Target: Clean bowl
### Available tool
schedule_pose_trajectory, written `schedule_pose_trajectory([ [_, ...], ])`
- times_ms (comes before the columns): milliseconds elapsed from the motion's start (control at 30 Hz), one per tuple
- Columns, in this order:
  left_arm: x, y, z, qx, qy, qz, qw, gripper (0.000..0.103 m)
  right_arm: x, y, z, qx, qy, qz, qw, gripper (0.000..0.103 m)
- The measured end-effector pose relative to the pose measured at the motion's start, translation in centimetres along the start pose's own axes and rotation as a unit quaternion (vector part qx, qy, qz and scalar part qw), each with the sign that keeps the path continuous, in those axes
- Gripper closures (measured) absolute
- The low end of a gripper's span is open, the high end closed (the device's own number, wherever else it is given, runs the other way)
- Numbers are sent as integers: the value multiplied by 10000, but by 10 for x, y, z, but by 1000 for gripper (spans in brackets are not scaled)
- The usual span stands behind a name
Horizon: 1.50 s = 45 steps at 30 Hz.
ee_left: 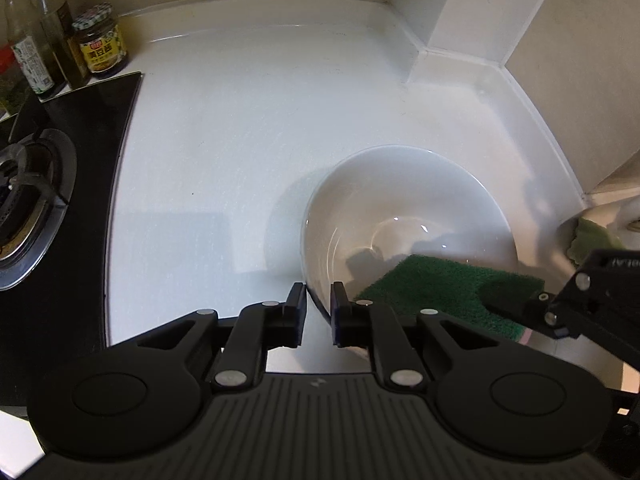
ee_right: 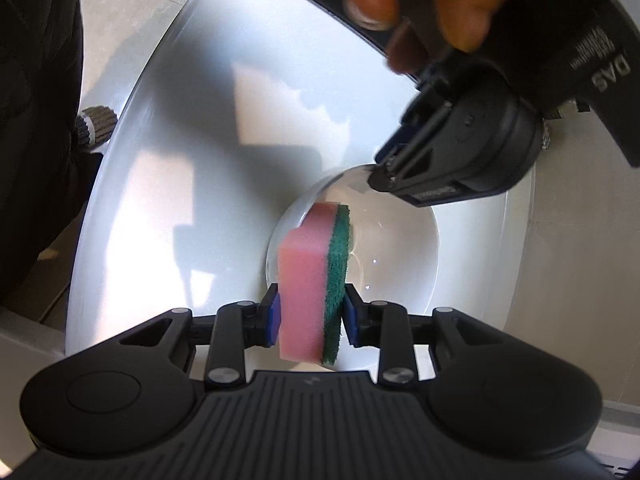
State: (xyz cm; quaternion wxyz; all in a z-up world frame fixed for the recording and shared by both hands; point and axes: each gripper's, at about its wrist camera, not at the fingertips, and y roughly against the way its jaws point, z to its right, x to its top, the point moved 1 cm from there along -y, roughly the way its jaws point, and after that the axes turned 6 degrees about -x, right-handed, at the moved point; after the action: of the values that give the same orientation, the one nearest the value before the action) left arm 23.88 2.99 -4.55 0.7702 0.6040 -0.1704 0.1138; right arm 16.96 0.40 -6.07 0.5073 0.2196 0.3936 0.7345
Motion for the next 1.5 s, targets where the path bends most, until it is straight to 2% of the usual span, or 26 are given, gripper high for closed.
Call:
schedule_pose_trajectory([
  [133, 1, -3, 0, 38, -76, 66, 9999, 92, 1, 15, 7, 85, -198, 99, 9997, 76],
  [233, 8, -9, 3, 74, -571, 69, 9983, 92, 2, 21, 7, 153, -308, 233, 9991, 76],
  [267, 13, -12, 5, 88, -796, 5, 9968, 92, 2, 22, 6, 149, -264, 257, 9992, 76],
  [367, 26, -18, 5, 93, -1072, -104, 9941, 92, -3, 22, 0, 42, 155, 146, 9998, 76],
  [433, 33, -22, 2, 74, -989, -60, 9951, 93, -10, 18, 0, -61, 372, -55, 9993, 76],
  [533, 32, -21, -2, 26, -727, -42, 9973, 93, -11, 18, 4, -56, 208, -71, 9997, 76],
  [667, 19, -9, -6, -78, -258, 35, 9996, 91, -8, 22, 2, -80, 168, -56, 9998, 76],
  [767, 6, -2, -4, -50, -106, 99, 9999, 91, -10, 22, 3, -86, 115, -52, 9999, 76],
  [900, 4, -6, 4, 119, -269, 113, 9995, 90, -9, 25, 4, -99, 16, -35, 9999, 76],
  [1100, 18, -14, 13, 195, -813, 38, 9965, 95, -7, 32, 9, 86, -286, 234, 9993, 77],
  [1233, 33, -20, 14, 136, -1217, -121, 9924, 94, -7, 35, 4, 35, 30, 199, 9998, 77],
  [1300, 41, -23, 12, 162, -1258, -118, 9918, 94, -11, 33, 0, -104, 393, -12, 9992, 77],
  [1367, 43, -24, 11, 157, -1193, -107, 9927, 94, -13, 30, 0, -209, 482, -138, 9985, 77],
  [1500, 35, -17, 3, 34, -588, -68, 9982, 93, -10, 32, 0, -226, 361, -141, 9990, 77],
])
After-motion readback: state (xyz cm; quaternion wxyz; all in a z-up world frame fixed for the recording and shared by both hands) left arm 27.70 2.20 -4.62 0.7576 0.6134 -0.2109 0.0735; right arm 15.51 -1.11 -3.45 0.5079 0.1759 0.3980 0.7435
